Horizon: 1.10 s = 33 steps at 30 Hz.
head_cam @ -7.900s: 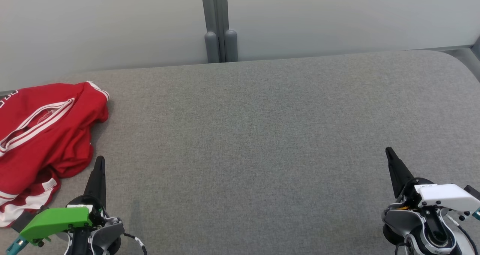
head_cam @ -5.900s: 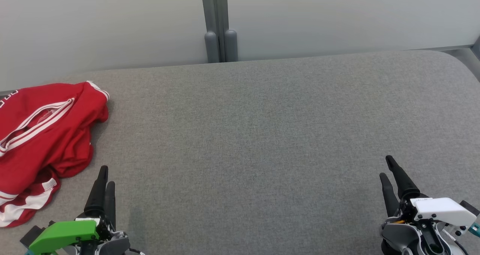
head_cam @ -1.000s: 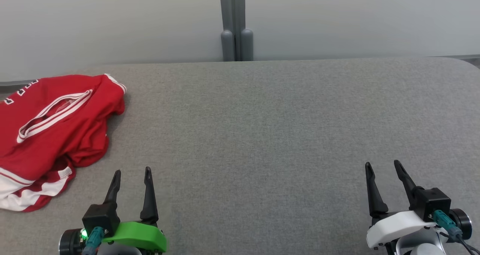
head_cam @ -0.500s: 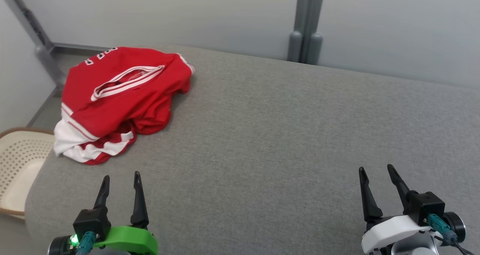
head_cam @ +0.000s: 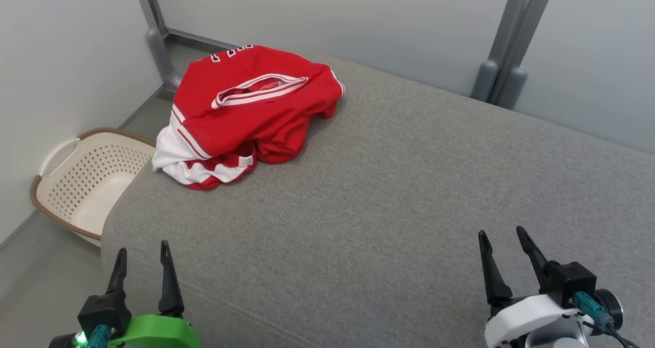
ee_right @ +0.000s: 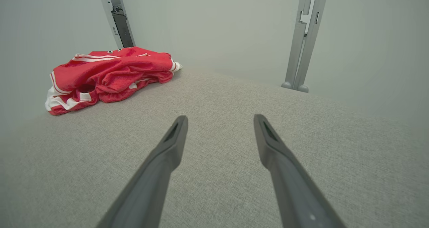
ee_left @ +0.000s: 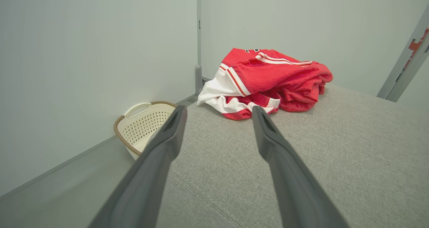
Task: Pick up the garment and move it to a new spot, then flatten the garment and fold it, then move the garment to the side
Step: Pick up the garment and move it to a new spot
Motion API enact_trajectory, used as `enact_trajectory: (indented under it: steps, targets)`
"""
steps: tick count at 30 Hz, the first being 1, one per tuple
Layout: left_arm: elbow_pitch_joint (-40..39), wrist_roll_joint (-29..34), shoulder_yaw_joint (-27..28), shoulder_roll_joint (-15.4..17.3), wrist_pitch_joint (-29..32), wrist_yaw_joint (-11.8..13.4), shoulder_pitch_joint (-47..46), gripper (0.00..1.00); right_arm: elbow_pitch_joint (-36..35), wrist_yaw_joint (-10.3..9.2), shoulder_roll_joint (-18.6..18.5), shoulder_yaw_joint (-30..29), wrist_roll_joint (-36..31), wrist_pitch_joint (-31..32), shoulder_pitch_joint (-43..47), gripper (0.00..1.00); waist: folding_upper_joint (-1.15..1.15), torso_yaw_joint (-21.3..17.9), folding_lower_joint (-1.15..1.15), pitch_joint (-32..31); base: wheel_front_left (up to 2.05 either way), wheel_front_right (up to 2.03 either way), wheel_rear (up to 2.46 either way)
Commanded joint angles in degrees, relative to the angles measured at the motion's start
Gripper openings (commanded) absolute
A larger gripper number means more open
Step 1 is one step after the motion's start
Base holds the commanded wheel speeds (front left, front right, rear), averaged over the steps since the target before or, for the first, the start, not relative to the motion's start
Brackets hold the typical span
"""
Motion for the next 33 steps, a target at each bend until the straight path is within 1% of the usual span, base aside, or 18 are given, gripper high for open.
enact_trajectory:
  steps: [1,5,9,13,17,21,26,30,33]
  targets:
    - [-0.3,0.0,0.0,0.3,0.0,0.0,0.6,1.0,0.2,-0.04,-0.3,0.1,0.5,-0.2,-0.6,1.0,0.0,0.4,0.0,0.0,0.0,0.0,0.0]
    - [0.4,-0.4,-0.1,0.3,0.0,-0.6,0.4,1.0,0.1,-0.04,-0.3,-0.1,1.1,-0.2,0.0,1.0,0.0,0.1,0.0,-0.3,0.0,0.0,0.0]
    - [2.6,-0.9,0.6,0.3,0.0,-1.5,-1.2,1.0,0.0,-0.04,-0.3,0.4,1.3,-0.2,0.2,1.0,0.0,-1.5,0.0,-0.1,0.0,0.0,0.0]
    - [9.0,-0.8,1.2,1.2,0.0,-3.0,-6.7,1.0,-0.3,-0.04,-0.3,0.9,0.2,-0.2,-0.5,1.0,0.0,-3.5,0.0,0.9,0.0,0.0,0.0]
    - [18.1,-1.9,1.0,2.5,1.0,-4.7,-16.1,1.0,-0.6,-0.04,-0.3,1.8,-1.6,-0.2,-1.4,1.0,0.0,-6.0,0.0,2.9,0.0,0.0,0.0]
    - [26.1,-4.5,2.1,4.0,4.4,-5.9,-25.3,1.0,-0.8,-0.04,-0.3,3.8,-3.5,-0.2,-3.2,1.0,0.0,-9.8,0.0,6.2,0.0,0.0,0.0]
    - [32.4,-8.8,4.7,6.0,6.6,-7.0,-34.1,1.0,-2.1,-0.06,-0.3,5.9,-6.9,-0.2,-5.8,1.0,0.0,-15.9,0.0,12.1,0.0,0.0,0.0]
    - [36.3,-10.6,6.1,8.6,6.7,-7.3,-39.6,1.0,-3.4,-0.06,-0.3,7.2,-9.5,-0.2,-7.6,1.0,0.0,-20.5,0.0,17.1,0.0,0.0,0.0]
    - [38.4,-10.1,6.5,11.4,7.1,-6.6,-43.6,1.0,-4.8,-0.06,-0.6,7.6,-10.3,-0.2,-8.5,1.0,0.0,-23.3,0.0,20.8,0.0,0.0,0.0]
